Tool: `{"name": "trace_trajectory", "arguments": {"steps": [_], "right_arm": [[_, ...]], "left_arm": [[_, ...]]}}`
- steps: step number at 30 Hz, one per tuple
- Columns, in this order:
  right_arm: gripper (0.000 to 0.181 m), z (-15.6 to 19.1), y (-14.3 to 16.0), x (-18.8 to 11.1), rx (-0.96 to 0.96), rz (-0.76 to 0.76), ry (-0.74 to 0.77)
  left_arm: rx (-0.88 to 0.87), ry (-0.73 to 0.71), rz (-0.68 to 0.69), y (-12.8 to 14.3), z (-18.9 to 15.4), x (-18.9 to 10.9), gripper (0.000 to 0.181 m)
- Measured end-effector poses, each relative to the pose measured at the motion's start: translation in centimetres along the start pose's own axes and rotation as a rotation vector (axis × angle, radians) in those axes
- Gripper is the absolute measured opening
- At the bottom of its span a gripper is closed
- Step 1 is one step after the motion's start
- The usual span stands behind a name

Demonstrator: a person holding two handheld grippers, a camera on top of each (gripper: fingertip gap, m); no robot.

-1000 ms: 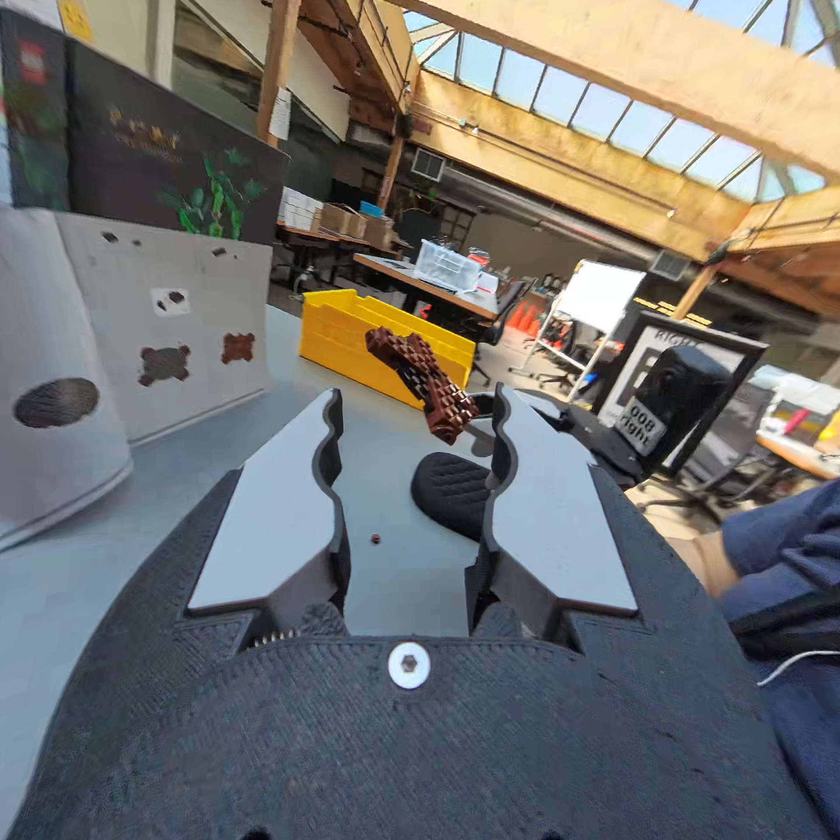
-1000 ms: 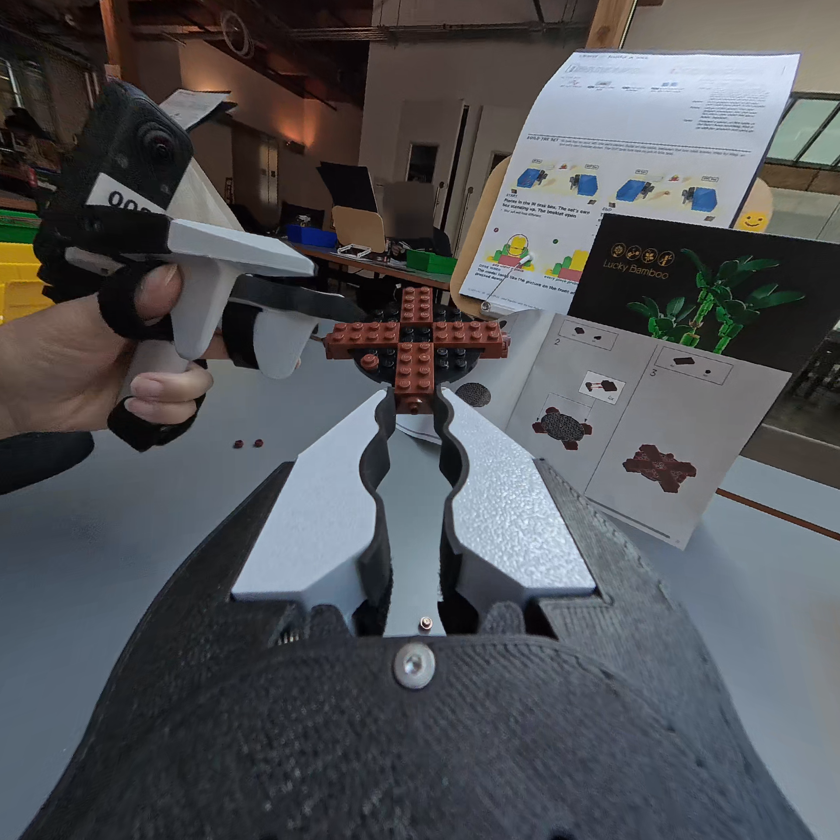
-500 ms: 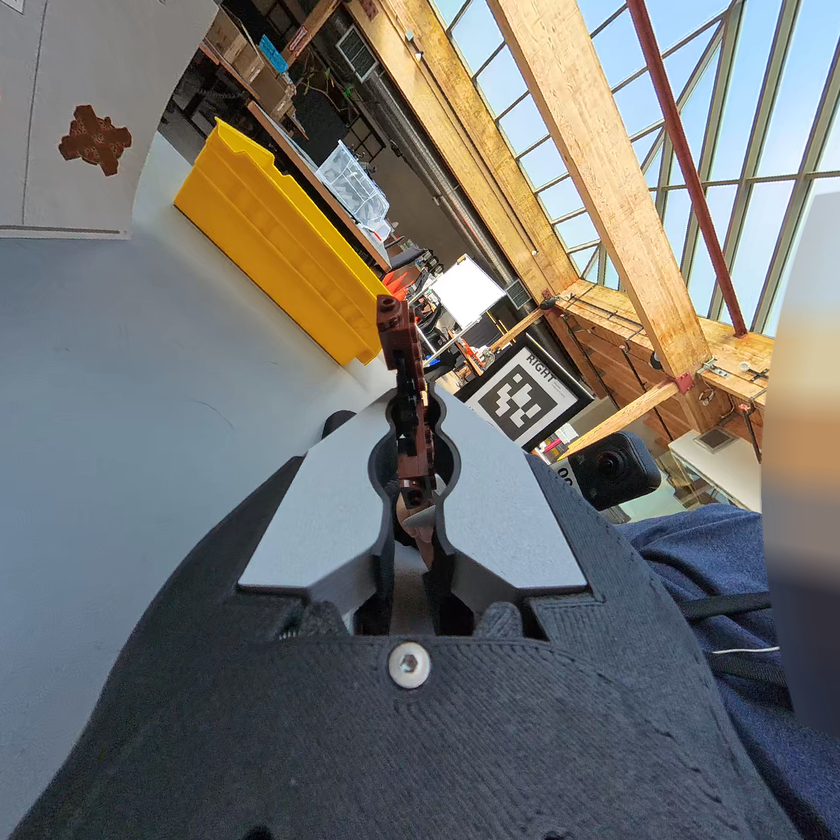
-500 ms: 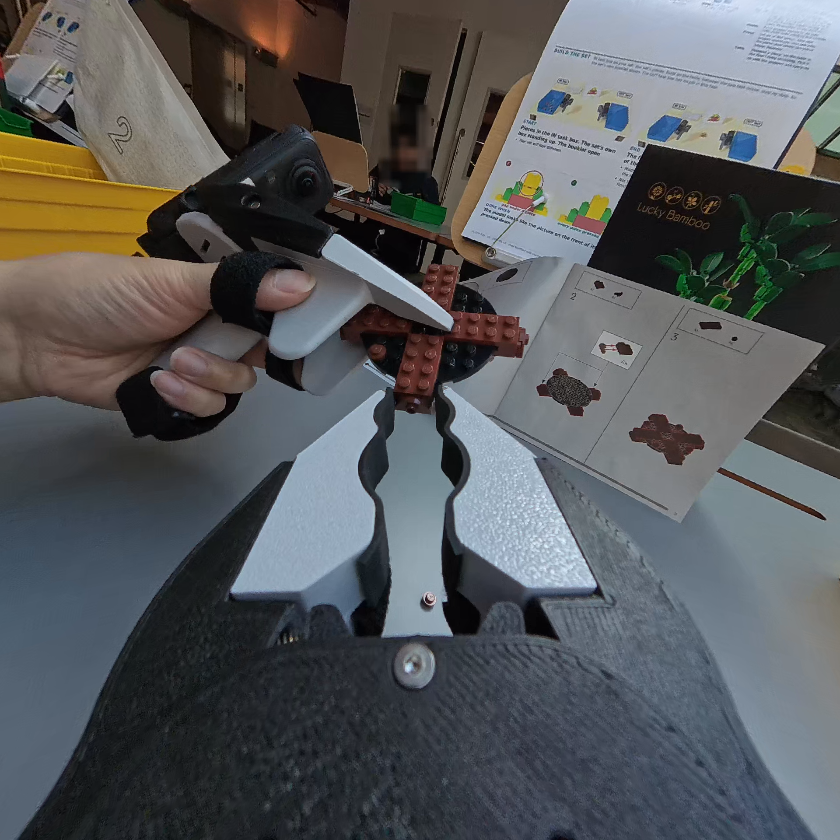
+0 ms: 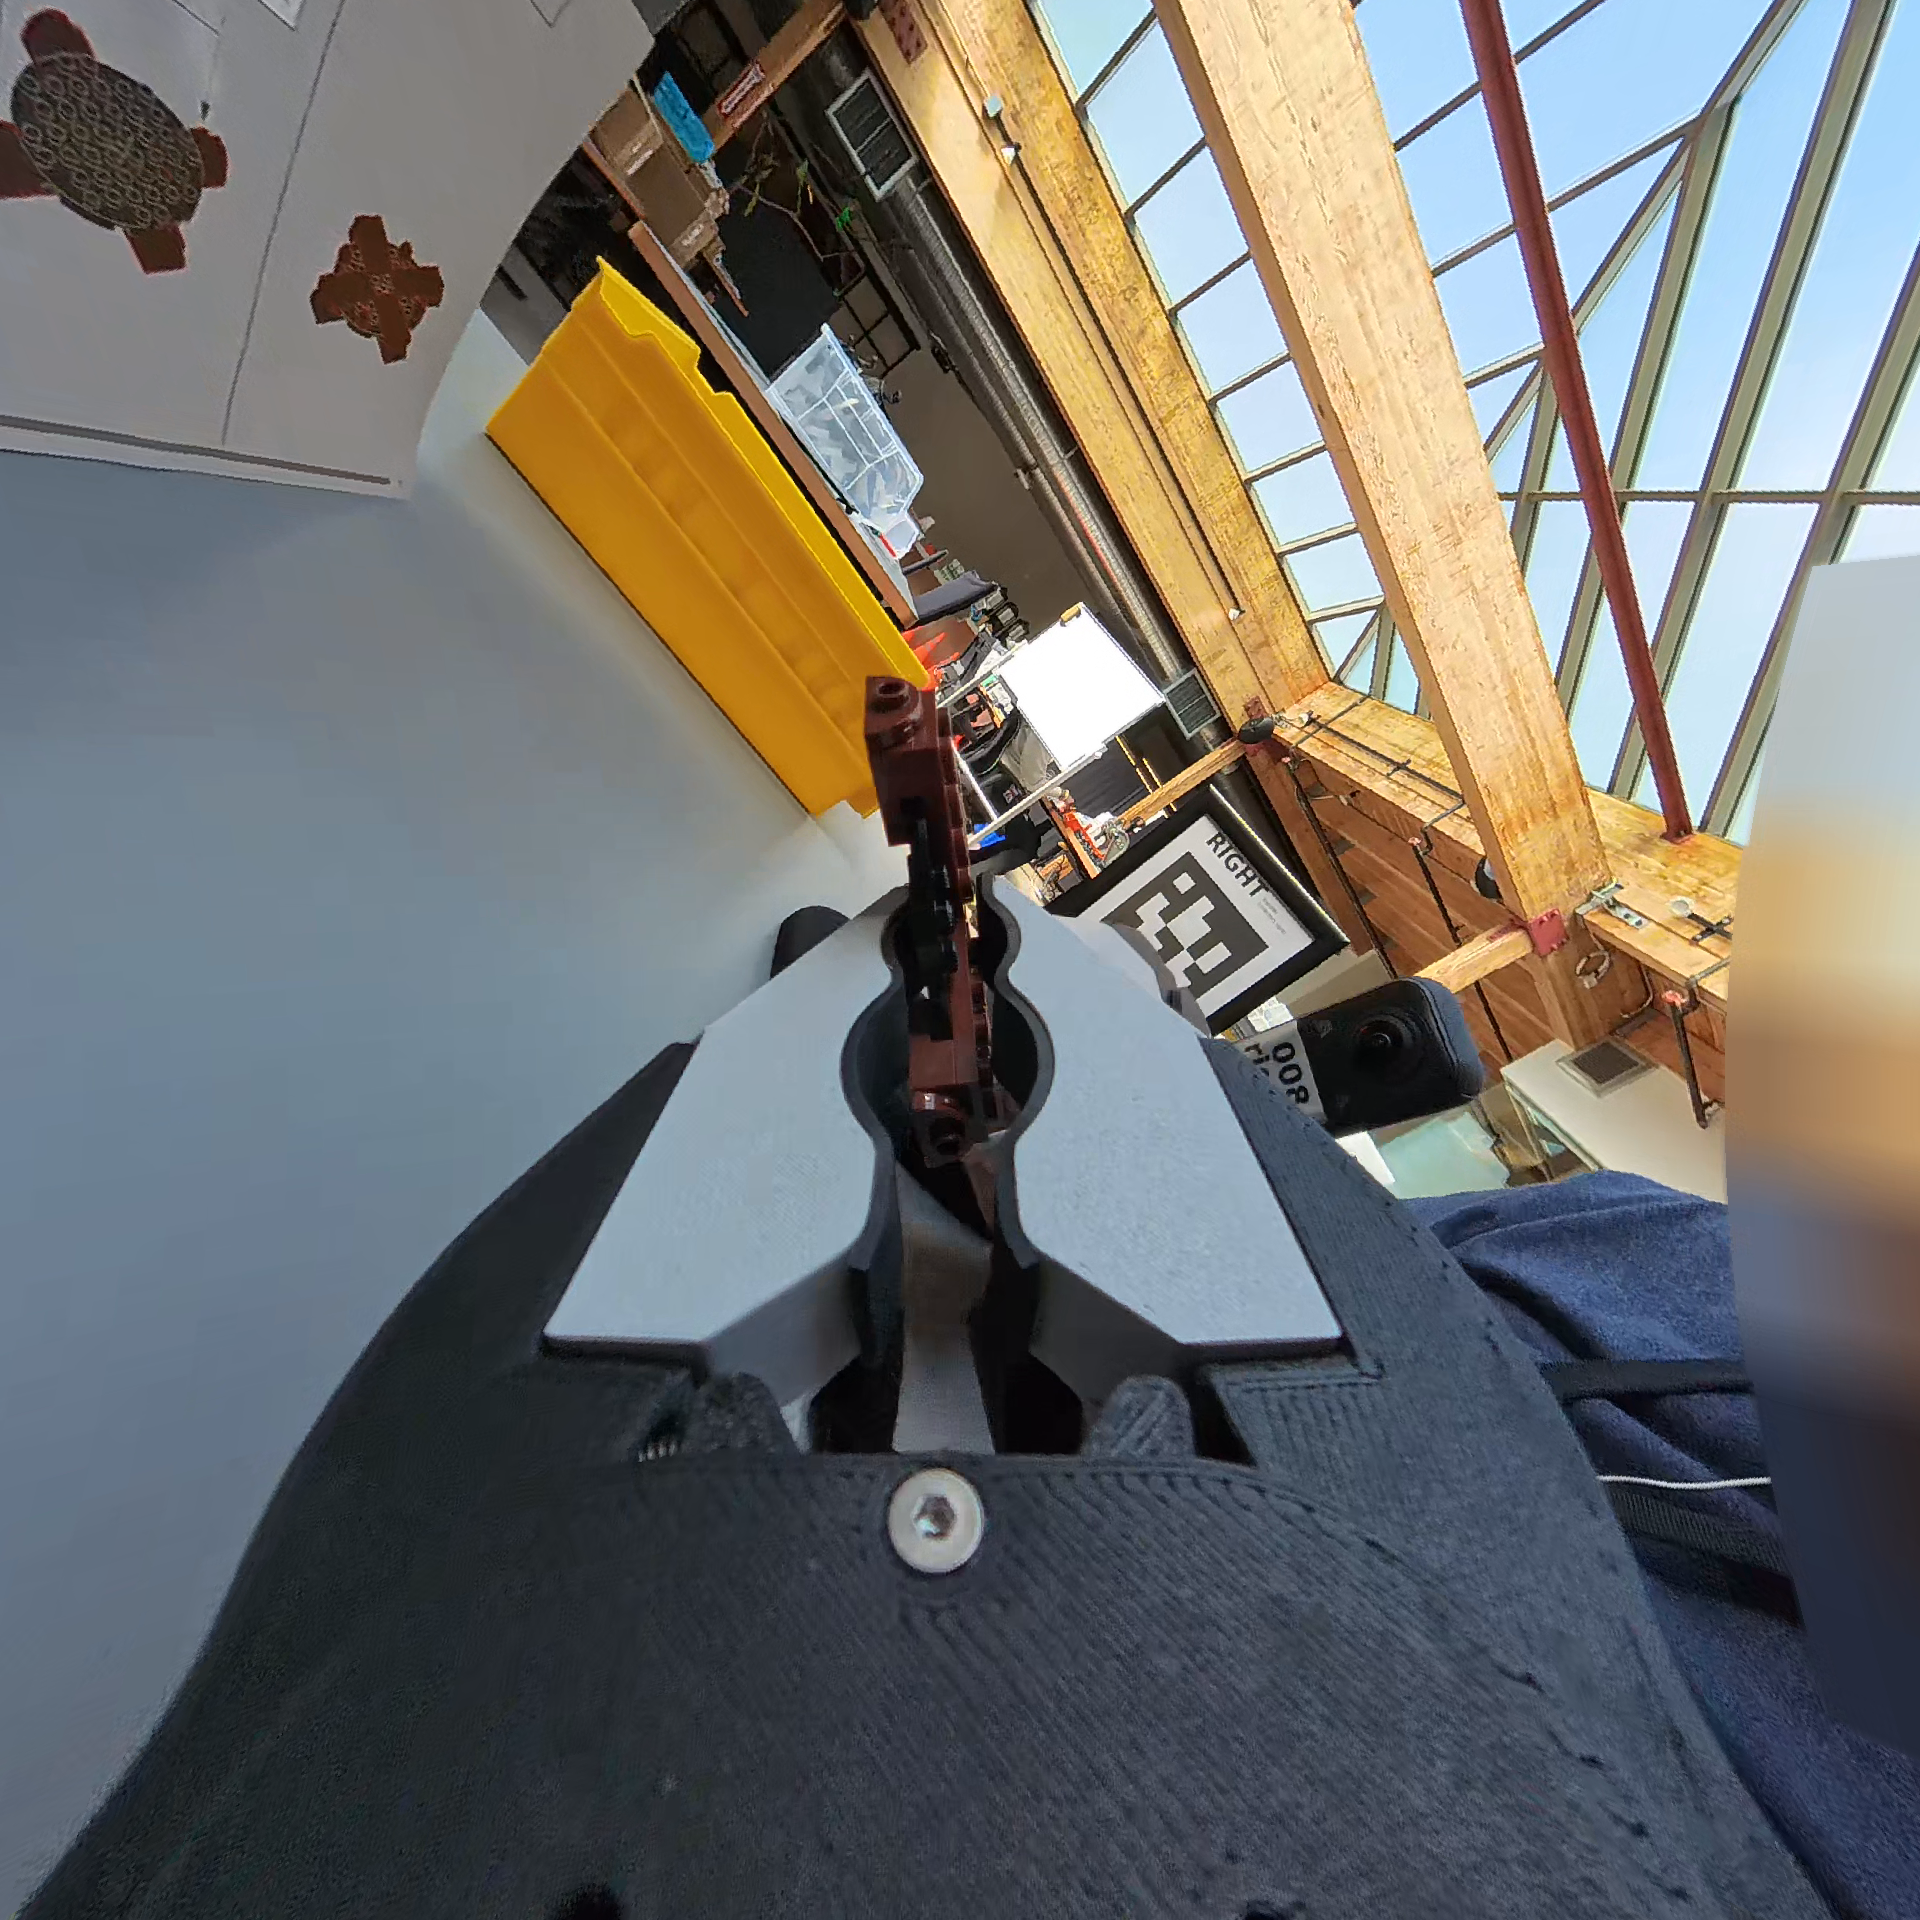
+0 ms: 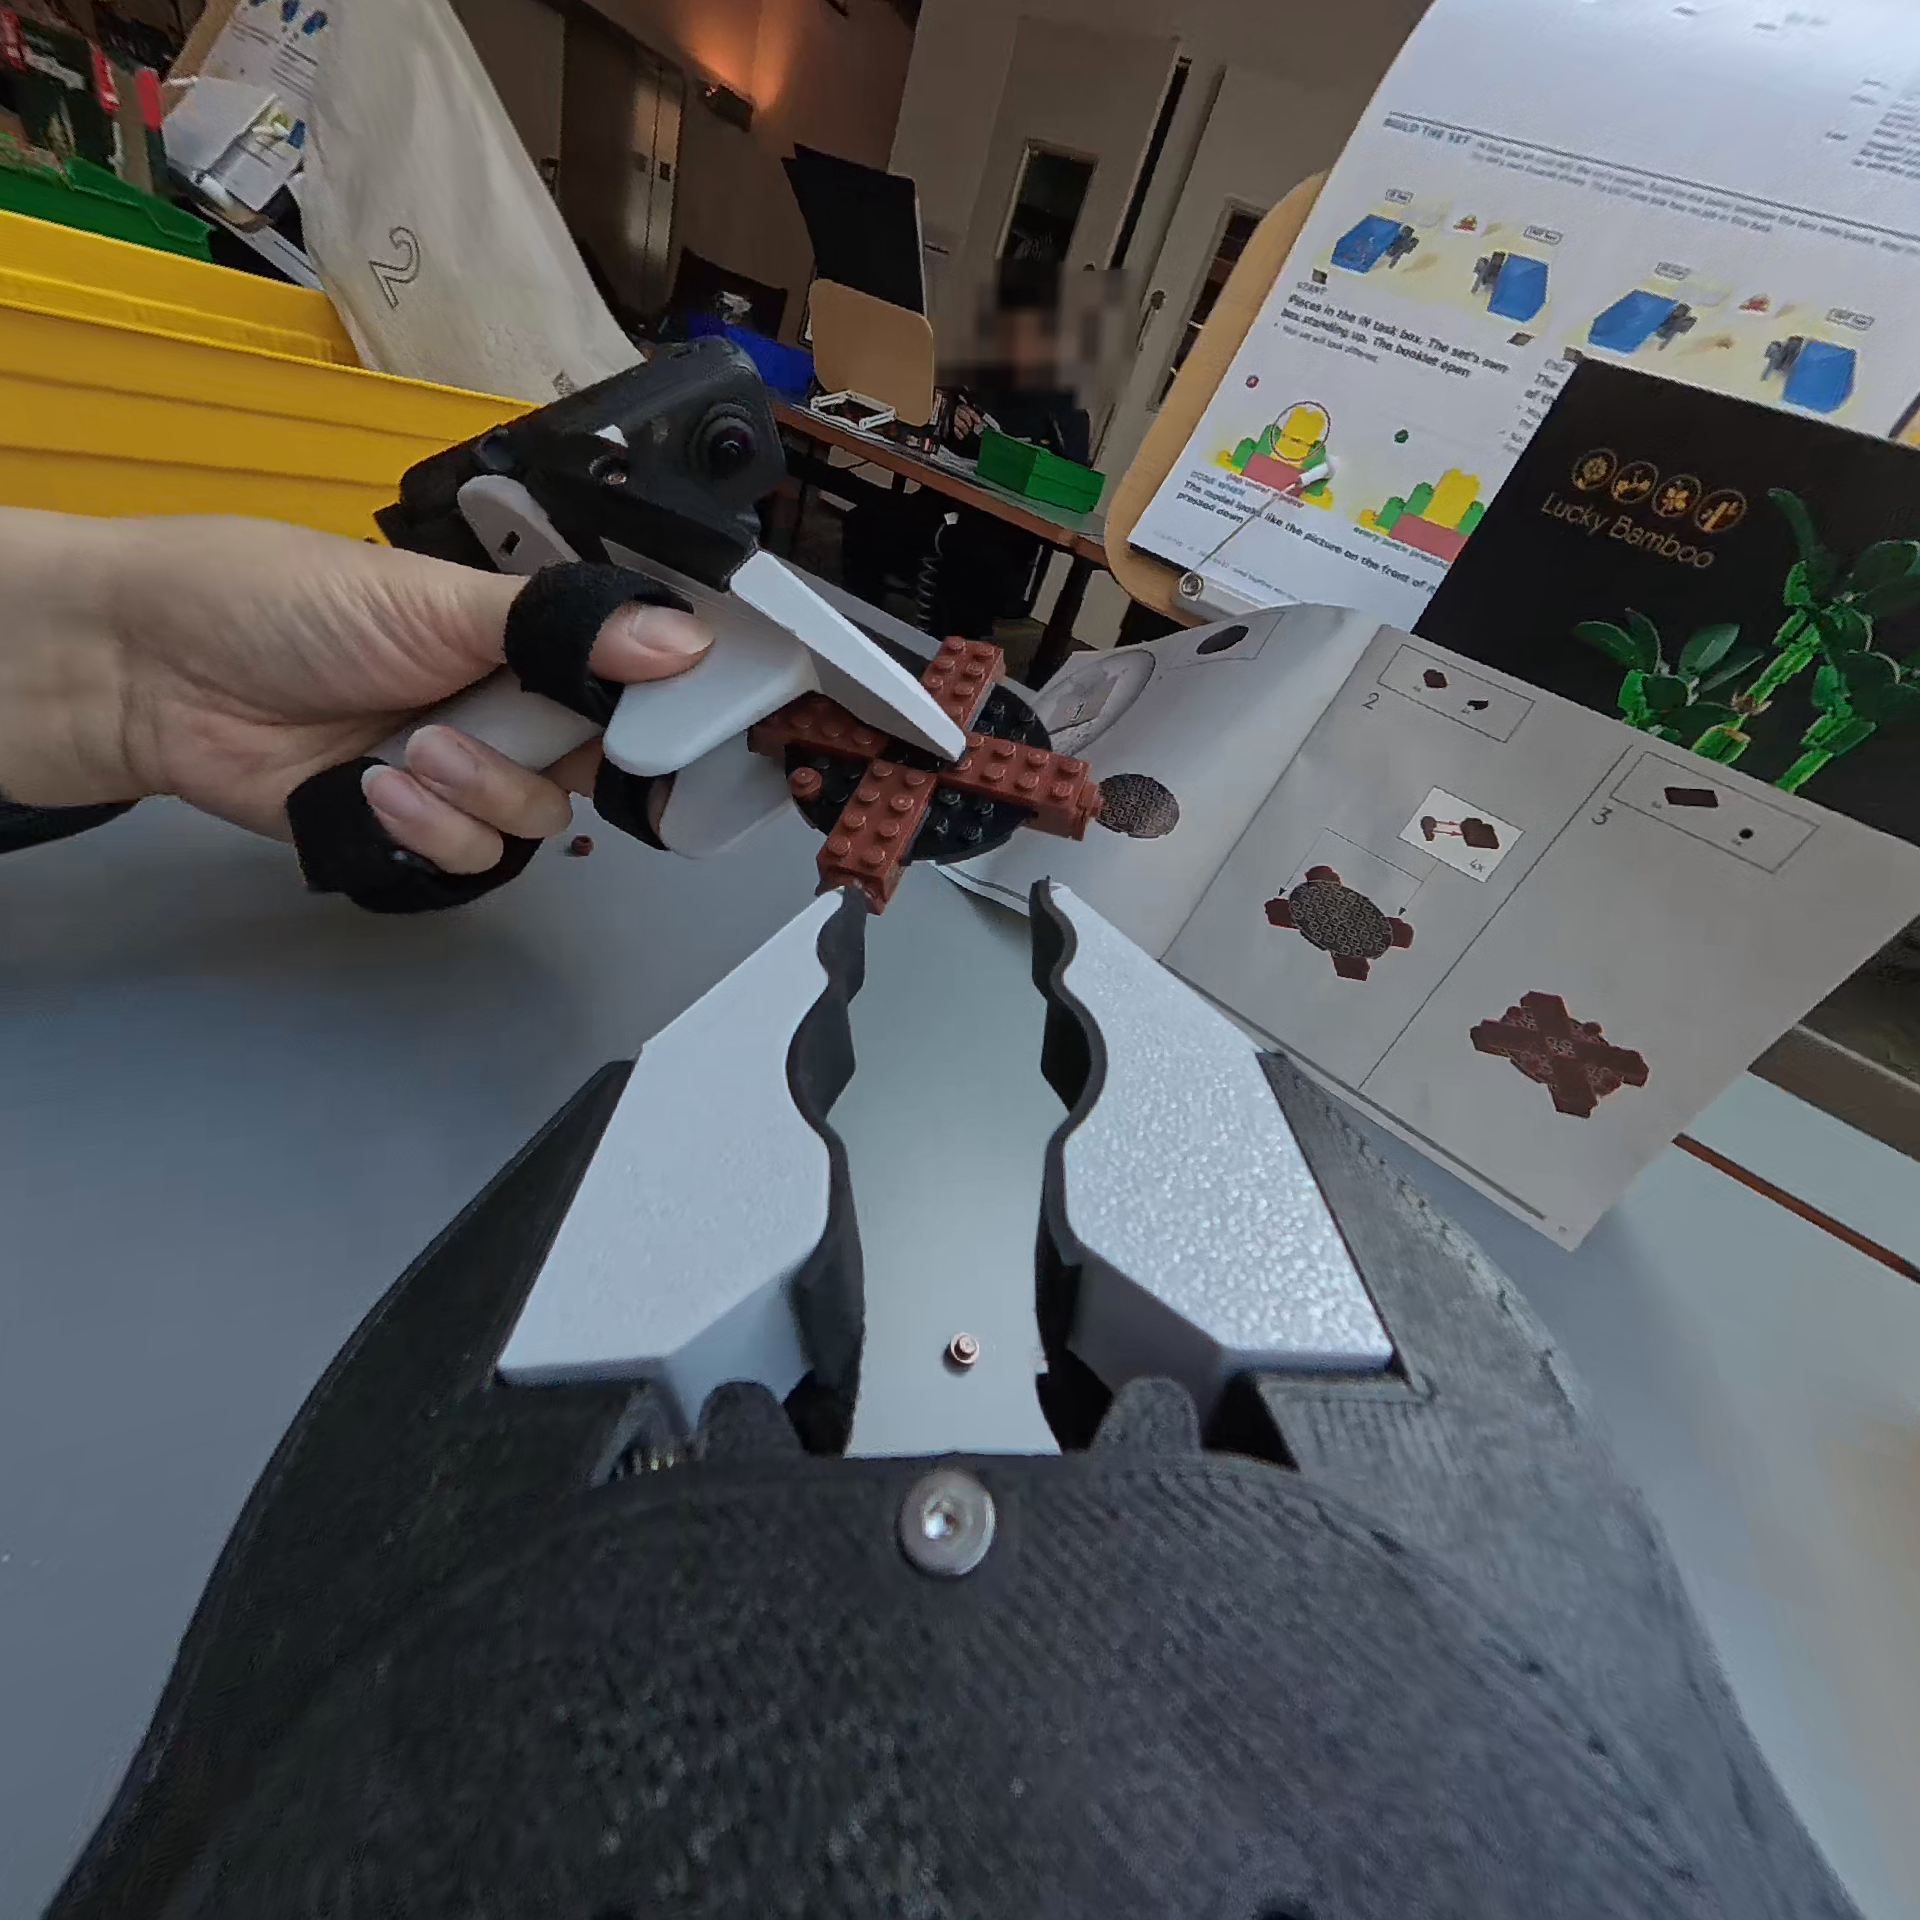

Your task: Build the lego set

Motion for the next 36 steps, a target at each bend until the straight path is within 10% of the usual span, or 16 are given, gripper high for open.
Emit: {"name": "trace_trajectory", "arguments": {"steps": [13,36], "right_arm": [[0.013,-5.3,5.0,0.1,-0.244,0.545,-0.539],[0.006,-4.8,6.5,3.3,-0.294,0.629,-0.748]], "left_arm": [[-0.117,-0.01,0.129,0.9,1.2,-1.6,0.006],[-0.148,-0.025,0.196,1.8,1.8,-0.6,0.006]]}}
Point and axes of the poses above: each gripper's, where its closed fingertips meet, x out along the fingers, y out of its underside, z = x × y across the jaws, the point moved 8 cm from there along -x, back along the fingers, and after that the axes turned 14 degrees about z, right-handed, at the moved point
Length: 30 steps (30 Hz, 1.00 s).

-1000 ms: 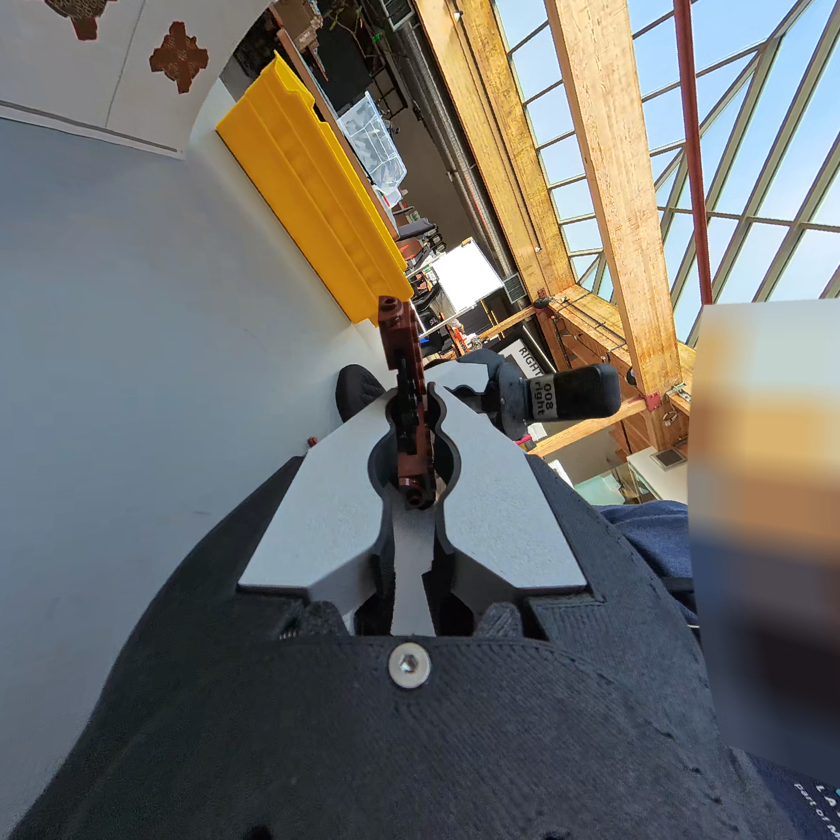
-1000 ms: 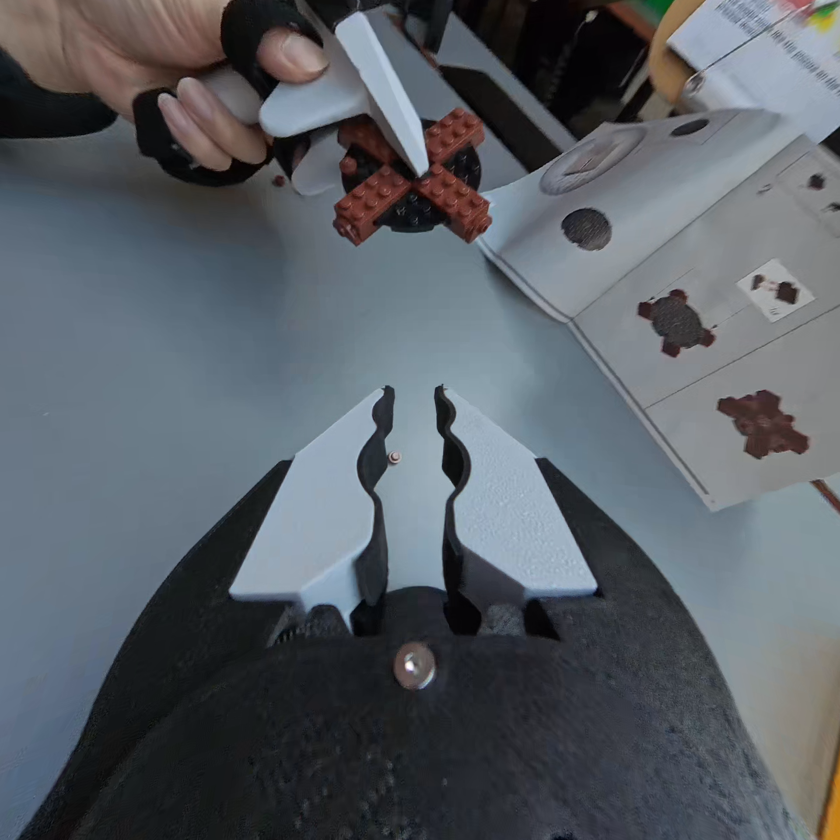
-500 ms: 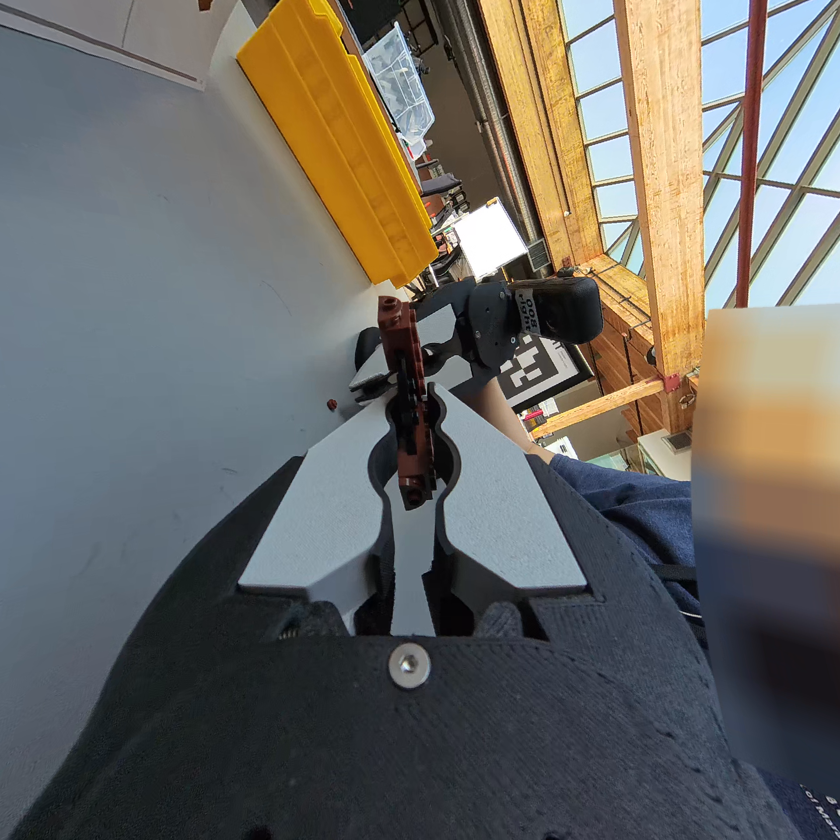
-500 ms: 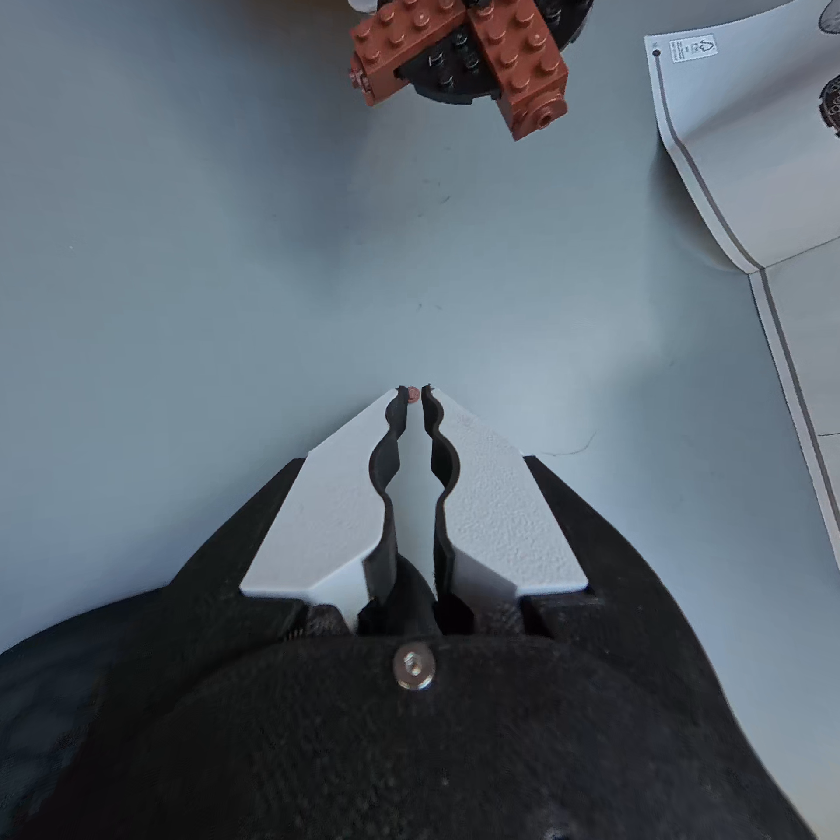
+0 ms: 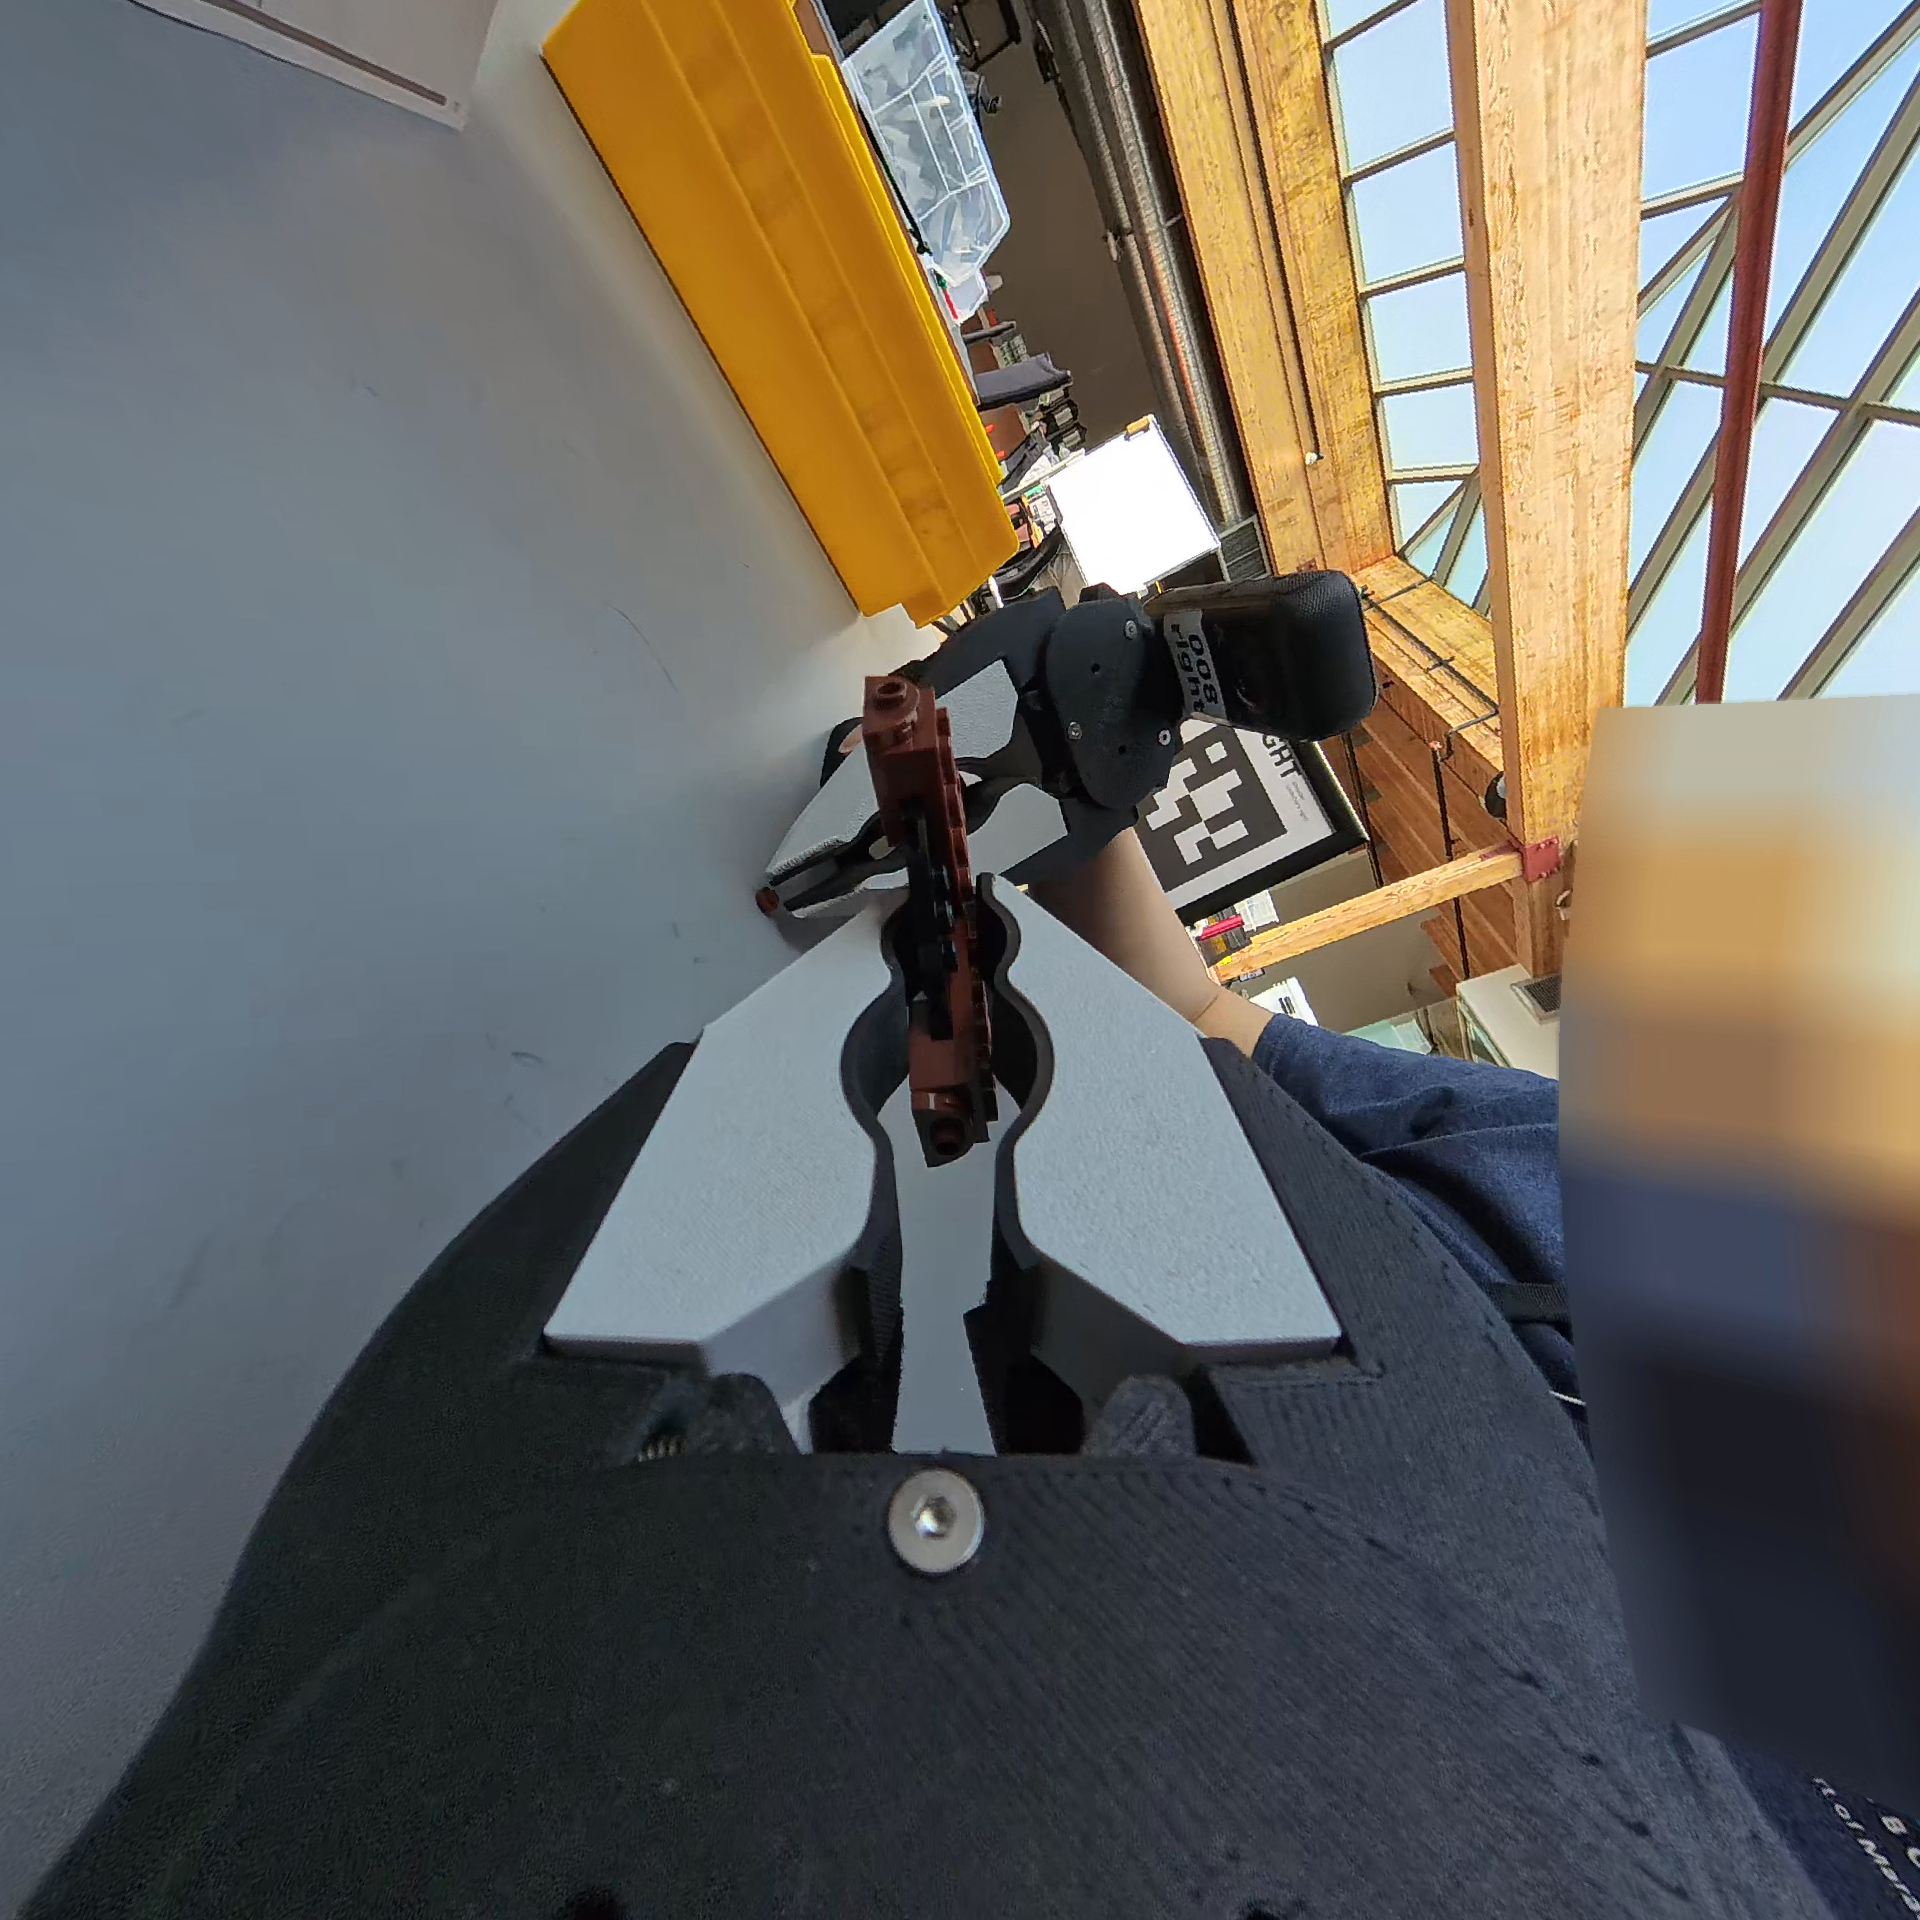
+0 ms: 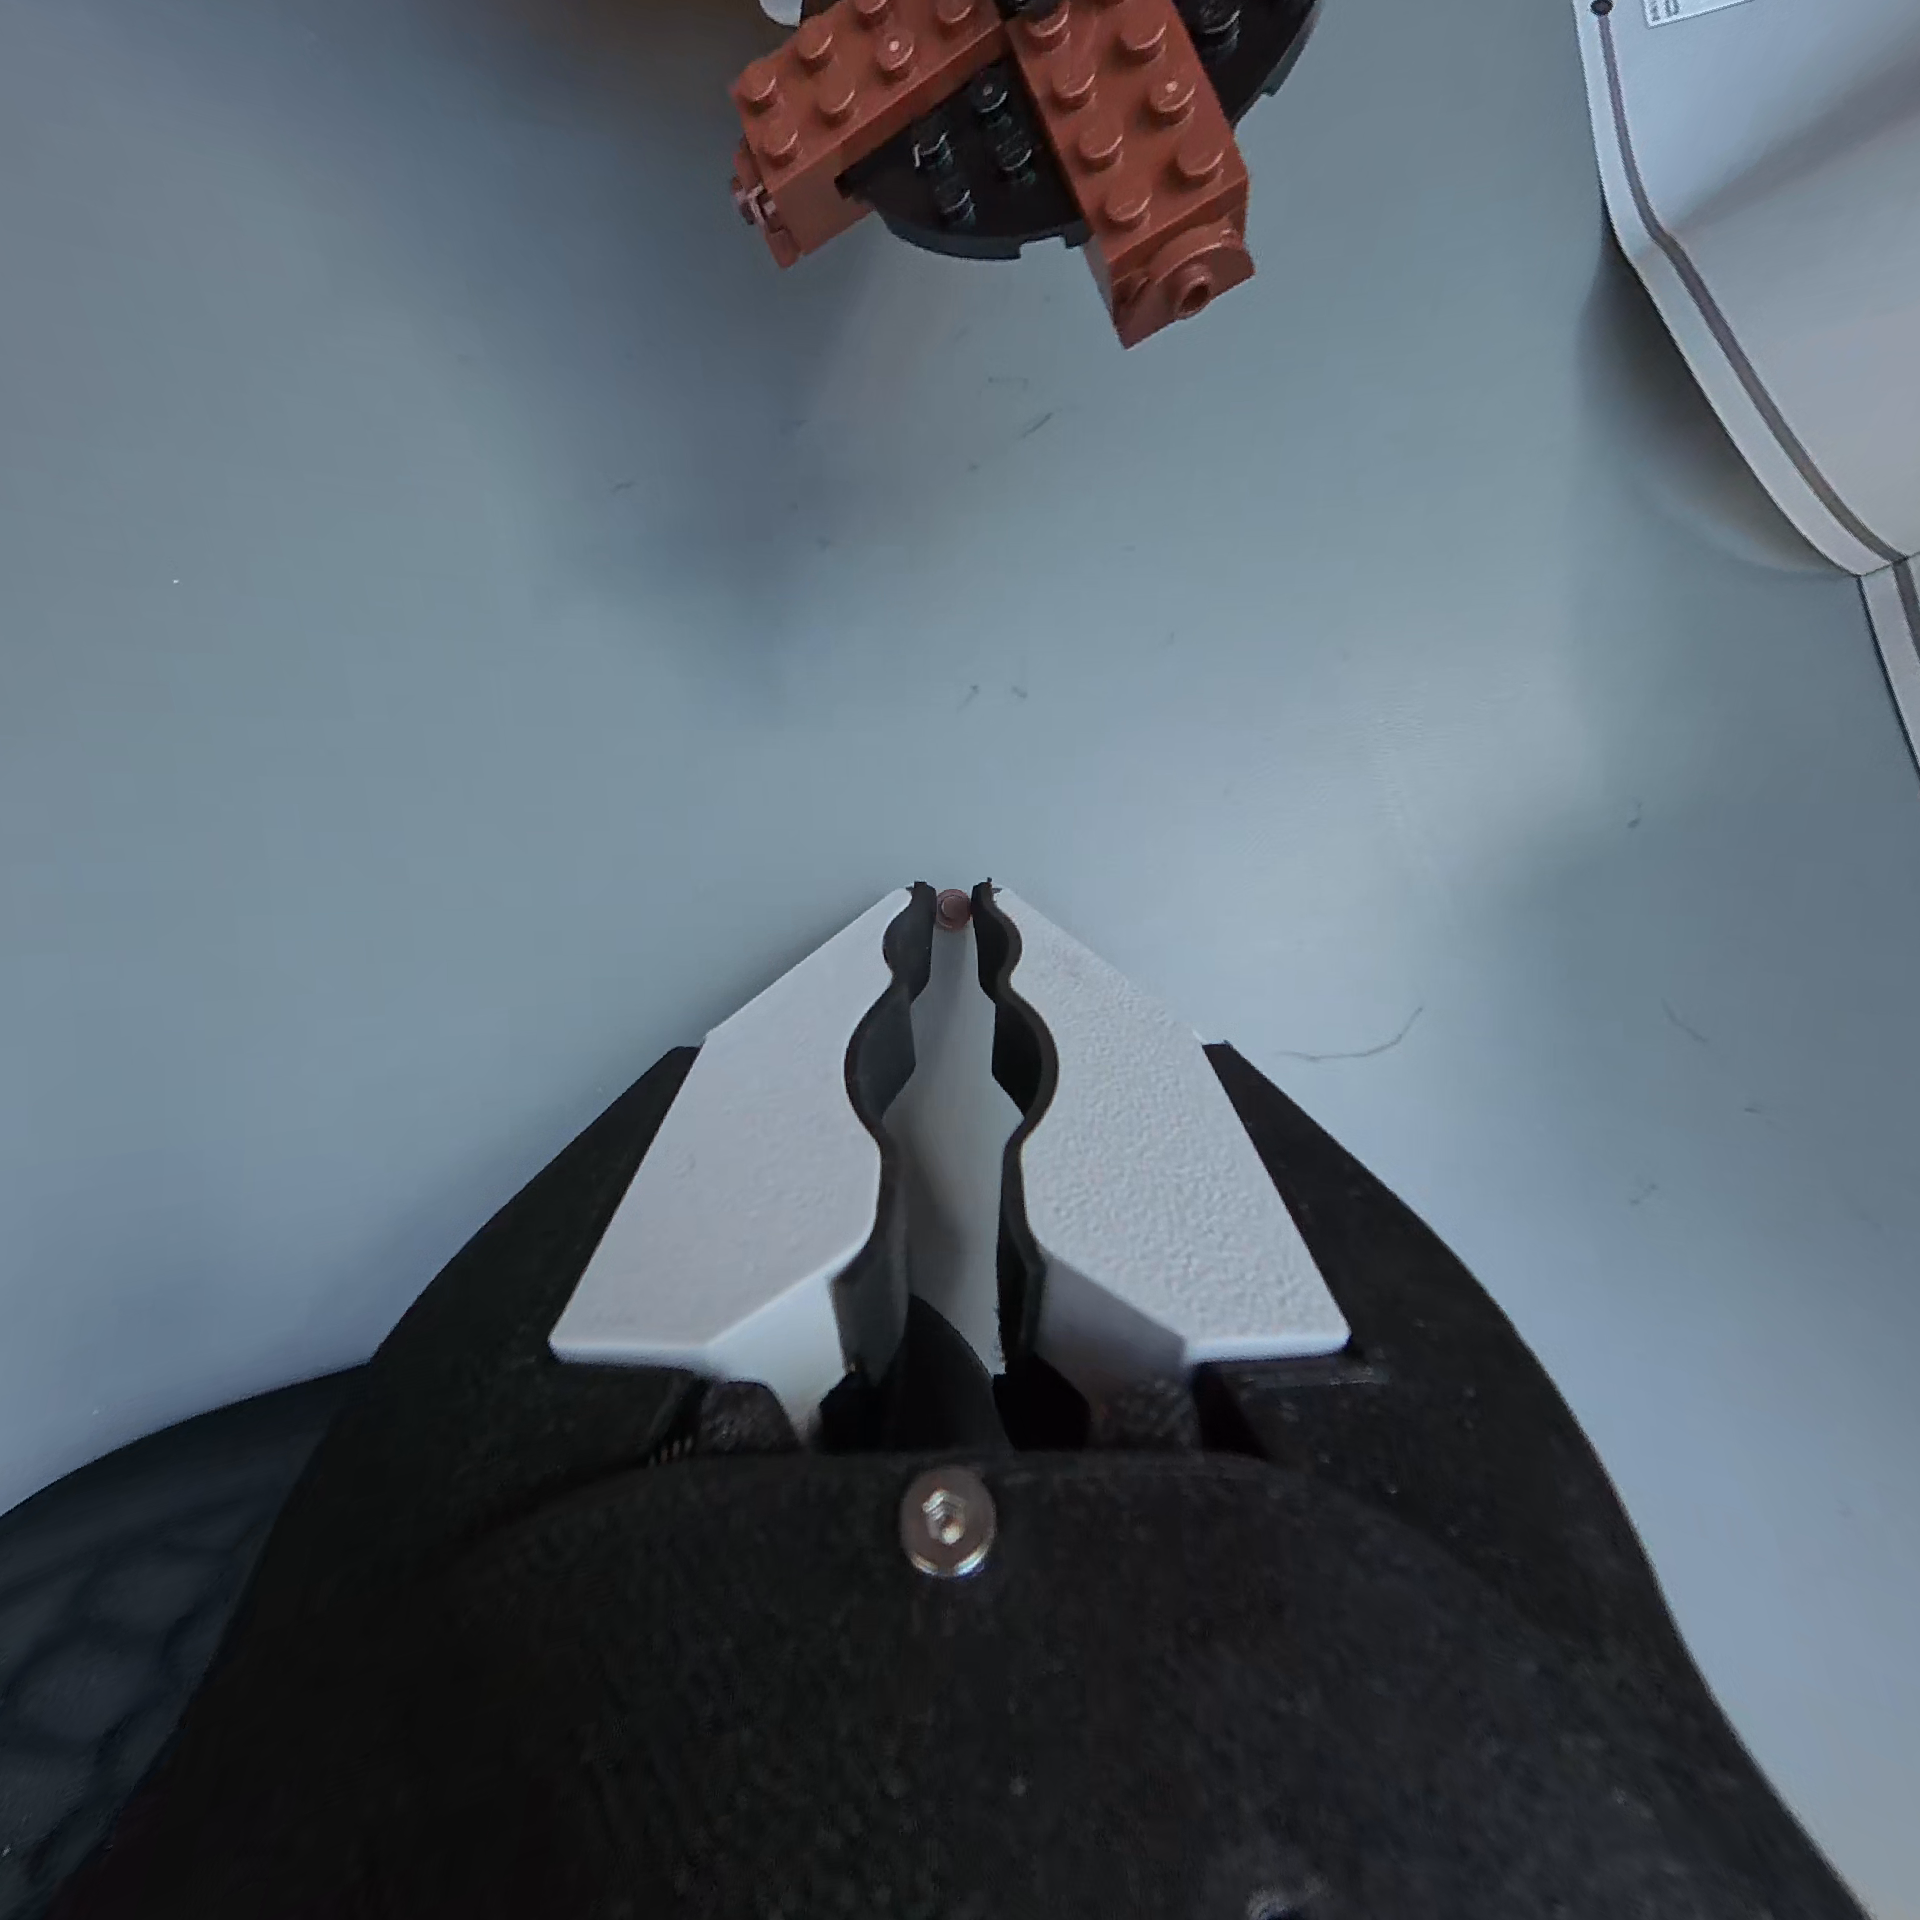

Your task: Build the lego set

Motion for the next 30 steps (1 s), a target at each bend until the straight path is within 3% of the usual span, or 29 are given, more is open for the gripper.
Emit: {"name": "trace_trajectory", "arguments": {"steps": [18,25,30], "right_arm": [[0.003,-0.2,-0.1,0.1,-0.003,-0.023,0.004],[0.003,1.2,-5.2,-5.1,-0.047,-0.316,-0.011],[0.003,1.1,-6.2,-4.1,-0.079,-0.259,-0.052]], "left_arm": [[-0.006,0.0,0.009,0.1,0.2,0.3,0.006],[-0.064,-0.002,0.038,0.6,0.8,1.4,0.006],[-0.131,0.055,0.051,1.1,1.1,2.3,0.006]]}}
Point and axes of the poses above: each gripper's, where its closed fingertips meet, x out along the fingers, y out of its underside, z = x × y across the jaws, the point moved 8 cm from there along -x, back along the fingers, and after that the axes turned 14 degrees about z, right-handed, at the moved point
